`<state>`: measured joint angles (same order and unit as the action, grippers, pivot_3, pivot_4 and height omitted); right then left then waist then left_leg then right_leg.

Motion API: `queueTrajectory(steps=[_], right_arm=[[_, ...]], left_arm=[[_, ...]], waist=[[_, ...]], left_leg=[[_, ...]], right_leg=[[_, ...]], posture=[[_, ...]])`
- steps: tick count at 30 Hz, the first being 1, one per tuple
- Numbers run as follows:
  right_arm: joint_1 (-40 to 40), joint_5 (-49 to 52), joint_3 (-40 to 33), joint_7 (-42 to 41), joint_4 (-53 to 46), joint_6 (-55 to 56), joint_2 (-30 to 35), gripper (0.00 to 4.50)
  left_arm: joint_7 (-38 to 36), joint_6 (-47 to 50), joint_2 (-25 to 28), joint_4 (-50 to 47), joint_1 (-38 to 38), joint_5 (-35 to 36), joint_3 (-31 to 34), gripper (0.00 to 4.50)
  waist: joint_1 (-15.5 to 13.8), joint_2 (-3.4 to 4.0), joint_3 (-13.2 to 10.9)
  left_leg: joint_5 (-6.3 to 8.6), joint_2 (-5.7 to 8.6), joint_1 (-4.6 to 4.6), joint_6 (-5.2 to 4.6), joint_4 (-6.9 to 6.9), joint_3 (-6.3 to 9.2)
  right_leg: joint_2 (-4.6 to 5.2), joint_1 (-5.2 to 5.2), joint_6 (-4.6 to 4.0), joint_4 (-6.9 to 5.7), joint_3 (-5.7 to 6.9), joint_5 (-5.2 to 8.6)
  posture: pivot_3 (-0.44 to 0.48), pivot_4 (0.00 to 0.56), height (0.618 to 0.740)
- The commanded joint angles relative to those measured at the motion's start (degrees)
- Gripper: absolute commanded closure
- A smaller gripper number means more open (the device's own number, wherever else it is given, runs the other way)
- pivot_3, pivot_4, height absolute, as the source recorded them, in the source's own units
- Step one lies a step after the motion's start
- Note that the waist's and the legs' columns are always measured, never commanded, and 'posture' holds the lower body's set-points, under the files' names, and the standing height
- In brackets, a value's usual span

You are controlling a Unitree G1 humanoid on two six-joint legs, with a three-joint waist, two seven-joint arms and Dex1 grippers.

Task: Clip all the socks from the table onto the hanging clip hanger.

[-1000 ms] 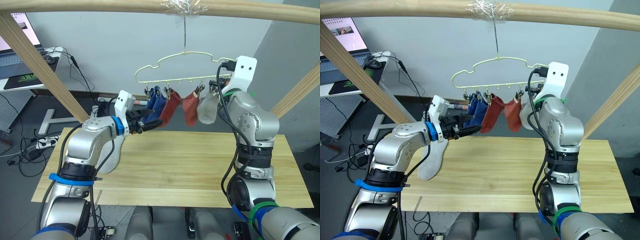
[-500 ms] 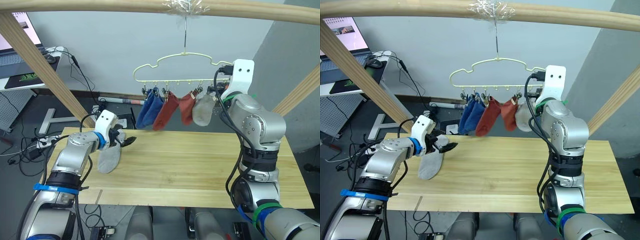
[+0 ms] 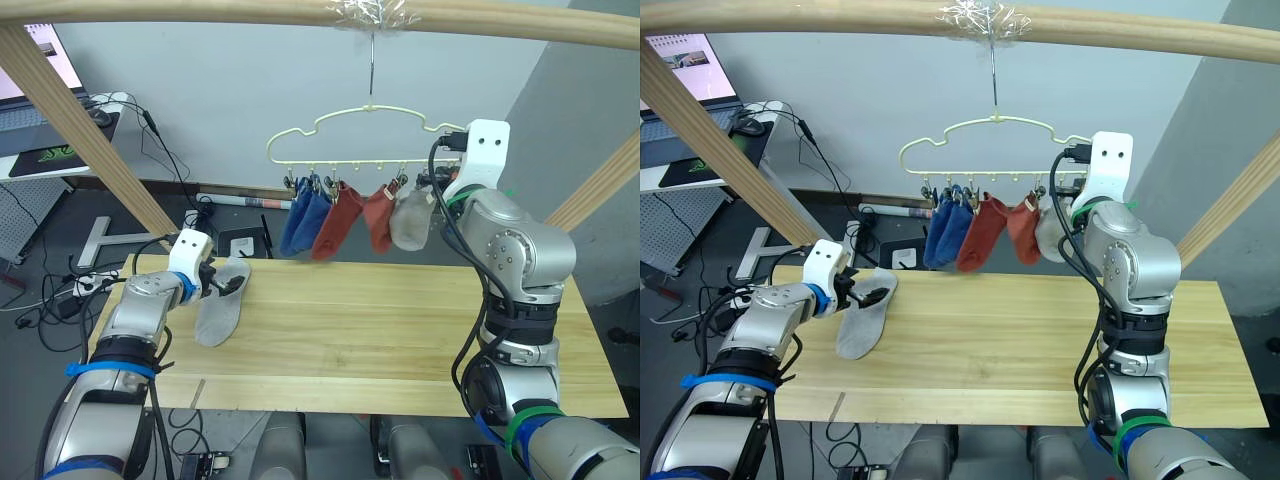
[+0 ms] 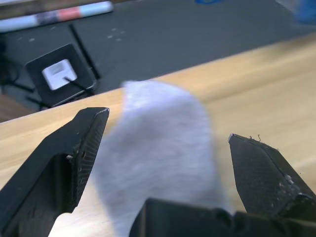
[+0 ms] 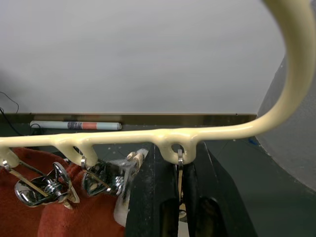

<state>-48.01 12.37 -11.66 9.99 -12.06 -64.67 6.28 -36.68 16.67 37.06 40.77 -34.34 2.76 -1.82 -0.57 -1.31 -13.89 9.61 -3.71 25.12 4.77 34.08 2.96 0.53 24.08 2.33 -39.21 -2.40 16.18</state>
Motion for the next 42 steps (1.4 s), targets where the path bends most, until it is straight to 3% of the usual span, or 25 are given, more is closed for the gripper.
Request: queueTrajectory(steps=[1,11,14,27,34,42], right_arm=[[0.0,-0.4,-1.3,0.0,-2.7,-0.5,0.6,4.5],[-0.2,-0.6,-1.7,0.3,-3.8,-1.6,0.2,4.5],[-0.2,-0.7,-1.9,0.2,-4.1,-1.9,0.3,4.5],[-0.4,-0.6,-2.0,0.1,-4.1,-2.5,0.2,4.5],[-1.6,-0.1,-2.6,0.1,-3.7,-3.9,-0.3,4.5],[-3.5,0.4,-4.4,0.3,-3.6,-6.7,-1.8,4.5]], left_arm=[[0.4,0.9,-1.0,5.7,-2.7,-0.2,1.1,0.04],[-0.1,0.7,-3.7,17.9,-5.1,-5.8,-3.7,0.04],[0.0,-0.1,-3.8,18.9,-4.8,-6.5,-4.0,0.59],[-2.1,-0.5,-4.0,17.5,-3.3,-5.9,-4.0,4.37],[-9.1,-0.3,-5.5,5.5,0.1,-3.6,-4.5,4.46],[-18.5,10.3,-11.2,-21.3,0.7,4.9,-5.6,4.46]], waist=[[0.0,0.0,0.0],[0.0,0.12,0.1],[0.0,0.15,0.1],[0.4,0.17,0.1],[0.3,0.21,0.1],[0.1,0.16,0.1]], left_leg=[[0.0,0.01,0.0,0.0,0.0,0.0],[0.0,0.01,-0.13,0.0,-0.01,-0.02],[0.0,0.01,-0.21,-0.01,0.0,-0.03],[-0.11,0.01,-0.31,-0.16,0.01,-0.02],[-0.11,0.03,-0.29,-0.16,0.0,-0.05],[-0.11,0.02,-0.06,-0.16,0.01,-0.01]], right_leg=[[0.0,-0.01,0.0,0.01,0.0,0.0],[0.0,-0.1,0.0,-0.03,-0.01,0.0],[0.0,-0.11,0.0,-0.15,-0.02,0.0],[-0.01,-0.11,0.0,-0.38,-0.04,0.0],[0.02,-0.11,0.0,-0.32,-0.06,0.0],[0.01,0.0,-0.01,-0.24,-0.02,0.0]], posture=[[0.117,0.224,0.74],[0.109,0.225,0.74],[0.097,0.227,0.74],[0.101,0.227,0.74],[0.104,0.23,0.74],[0.104,0.23,0.74]])
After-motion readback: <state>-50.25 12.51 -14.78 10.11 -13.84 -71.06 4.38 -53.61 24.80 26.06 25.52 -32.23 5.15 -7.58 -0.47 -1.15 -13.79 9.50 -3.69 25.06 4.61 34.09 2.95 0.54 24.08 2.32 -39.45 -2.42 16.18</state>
